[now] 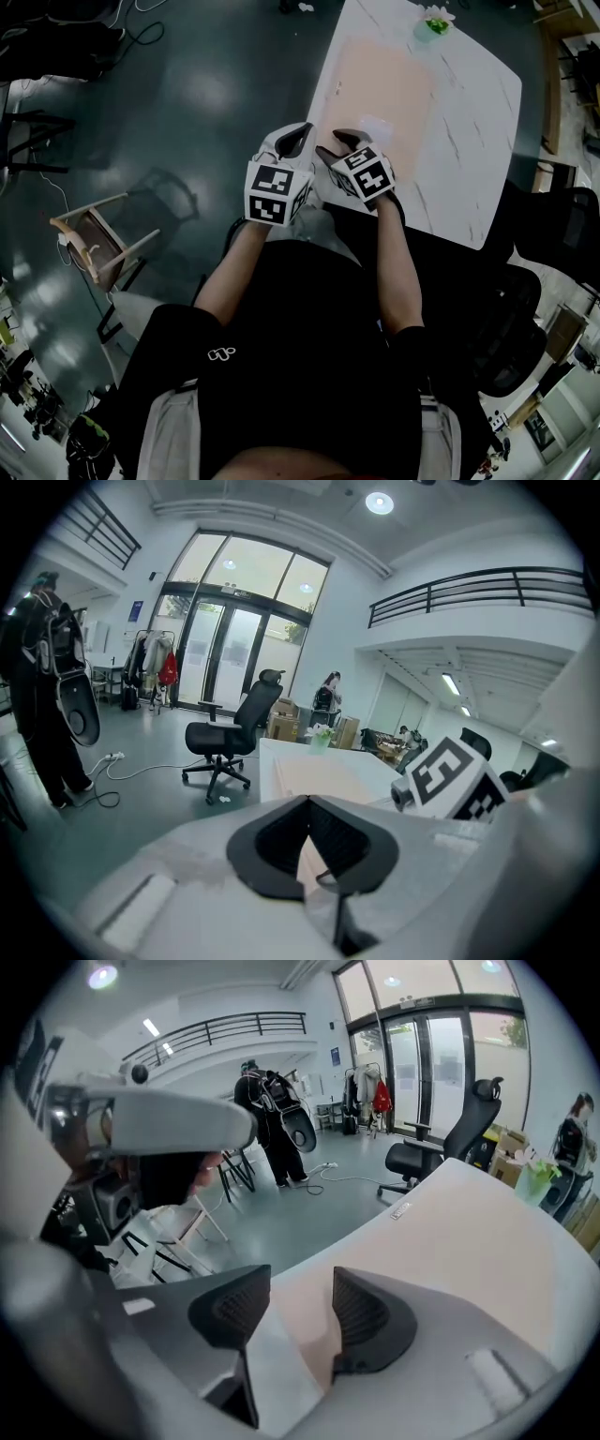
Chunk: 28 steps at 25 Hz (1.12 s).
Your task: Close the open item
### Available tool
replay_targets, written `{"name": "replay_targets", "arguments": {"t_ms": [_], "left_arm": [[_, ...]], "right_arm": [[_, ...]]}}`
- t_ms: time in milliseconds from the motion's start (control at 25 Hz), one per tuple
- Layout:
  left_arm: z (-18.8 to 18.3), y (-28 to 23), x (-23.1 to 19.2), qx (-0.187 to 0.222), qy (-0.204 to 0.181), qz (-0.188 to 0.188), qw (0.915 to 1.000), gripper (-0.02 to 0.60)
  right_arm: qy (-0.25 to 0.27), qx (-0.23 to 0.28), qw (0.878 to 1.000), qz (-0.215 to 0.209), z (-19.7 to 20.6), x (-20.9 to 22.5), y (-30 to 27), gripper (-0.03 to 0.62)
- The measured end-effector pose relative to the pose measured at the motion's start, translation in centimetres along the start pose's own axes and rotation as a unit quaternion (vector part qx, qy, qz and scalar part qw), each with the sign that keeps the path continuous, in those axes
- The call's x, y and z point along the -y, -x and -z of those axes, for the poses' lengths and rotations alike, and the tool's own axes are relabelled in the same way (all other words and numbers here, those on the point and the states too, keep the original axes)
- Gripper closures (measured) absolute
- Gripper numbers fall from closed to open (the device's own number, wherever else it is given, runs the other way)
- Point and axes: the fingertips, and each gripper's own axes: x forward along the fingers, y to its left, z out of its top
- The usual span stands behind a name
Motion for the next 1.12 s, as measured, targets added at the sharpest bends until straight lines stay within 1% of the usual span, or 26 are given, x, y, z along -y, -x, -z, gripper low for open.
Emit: {"name": "replay_targets", "arguments": {"t_ms": [80, 120, 160, 280, 360, 520, 640, 760, 960, 1120], "left_arm": [[0.0, 0.0, -0.1, 0.000, 0.000, -0.001, 1.0000, 0.581], [0.0, 0.0, -0.1, 0.000, 0.001, -0.002, 1.0000, 0.581], [0.0, 0.0, -0.1, 0.000, 0.001, -0.003, 1.0000, 0.581], [0.2, -0.1, -0.4, -0.002, 0.003, -0.005, 1.0000, 0.581], [0.1, -0.1, -0.5, -0.002, 0.004, -0.006, 1.0000, 0.581], [0.0, -0.4, -0.7, -0.002, 0.005, -0.008, 0.9999, 0.581], [-0.1, -0.6, -0.7, -0.003, 0.006, -0.009, 0.9999, 0.581], [-0.1, -0.7, -0.7, -0.004, 0.007, -0.008, 0.9999, 0.581], [0.0, -1.1, -0.6, -0.006, 0.007, -0.008, 0.9999, 0.581], [-0.2, -1.2, -0.8, -0.006, 0.007, -0.007, 0.9999, 0.581]], "right_arm": [[-0.017, 0.012, 1.000, -0.011, -0.6, 0.5, 0.3, 0.381], [-0.028, 0.021, 0.999, -0.013, -1.0, 0.9, 0.5, 0.405], [-0.043, 0.032, 0.998, -0.016, -1.5, 1.2, 0.7, 0.482], [-0.094, 0.065, 0.993, -0.033, -2.7, 2.5, 1.3, 0.493], [-0.107, 0.076, 0.991, -0.014, -3.1, 4.1, 1.3, 0.530], [-0.110, 0.080, 0.988, 0.068, -4.0, 8.5, 0.9, 0.603], [-0.108, 0.075, 0.984, 0.120, -4.5, 11.2, 0.5, 0.603], [-0.102, 0.065, 0.981, 0.153, -4.7, 13.0, 0.0, 0.603], [-0.082, 0.030, 0.981, 0.171, -4.4, 13.8, -1.0, 0.602], [-0.072, 0.015, 0.983, 0.171, -4.3, 13.8, -1.4, 0.603]]}}
